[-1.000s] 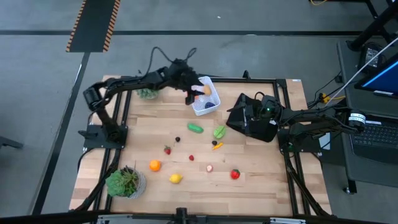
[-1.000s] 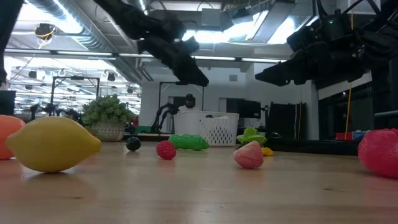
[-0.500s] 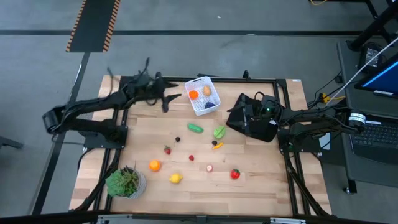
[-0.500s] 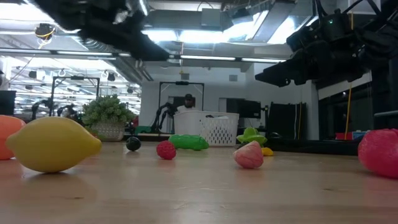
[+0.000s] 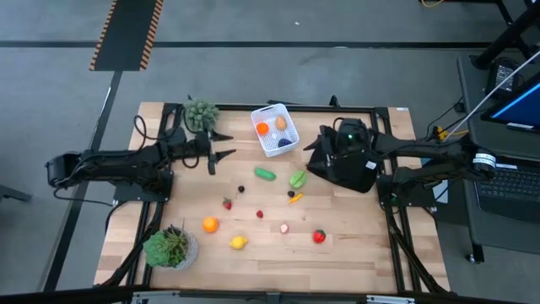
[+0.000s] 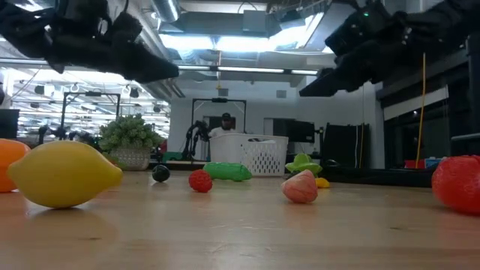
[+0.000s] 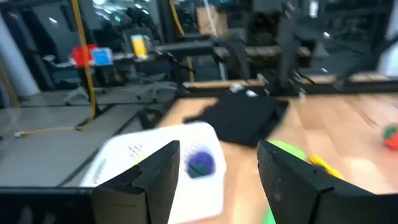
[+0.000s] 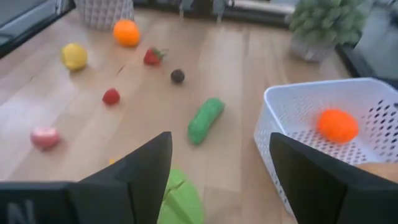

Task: Pick and placing Produce into tupperware
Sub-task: Put the starfruit into the basket

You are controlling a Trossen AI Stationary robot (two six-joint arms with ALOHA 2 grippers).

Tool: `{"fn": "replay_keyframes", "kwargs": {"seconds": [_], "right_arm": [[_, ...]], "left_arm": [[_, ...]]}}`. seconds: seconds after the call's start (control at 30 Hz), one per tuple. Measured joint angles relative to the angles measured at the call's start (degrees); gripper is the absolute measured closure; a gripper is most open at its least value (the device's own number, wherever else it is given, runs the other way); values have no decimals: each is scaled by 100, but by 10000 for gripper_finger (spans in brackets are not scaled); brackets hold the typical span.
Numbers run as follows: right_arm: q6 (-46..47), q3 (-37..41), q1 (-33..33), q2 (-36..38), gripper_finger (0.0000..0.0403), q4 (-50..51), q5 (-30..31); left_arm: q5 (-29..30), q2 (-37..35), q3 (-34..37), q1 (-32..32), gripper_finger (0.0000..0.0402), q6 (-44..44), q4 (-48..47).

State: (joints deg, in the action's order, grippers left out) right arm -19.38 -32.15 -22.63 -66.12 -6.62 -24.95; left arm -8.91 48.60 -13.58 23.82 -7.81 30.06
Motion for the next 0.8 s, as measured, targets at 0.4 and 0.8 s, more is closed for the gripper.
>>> {"fn": "replay_keyframes", "kwargs": {"seconds": [0.4, 0.8], "right_arm": [[-652, -1712, 693, -1448, 132, 2376, 680], [-1263, -3247, 1091, -2705, 132, 4211, 931]], "left_arm": [[123, 0, 48, -457, 195, 33, -126], [122, 0, 48, -562, 195, 125, -350]]}}
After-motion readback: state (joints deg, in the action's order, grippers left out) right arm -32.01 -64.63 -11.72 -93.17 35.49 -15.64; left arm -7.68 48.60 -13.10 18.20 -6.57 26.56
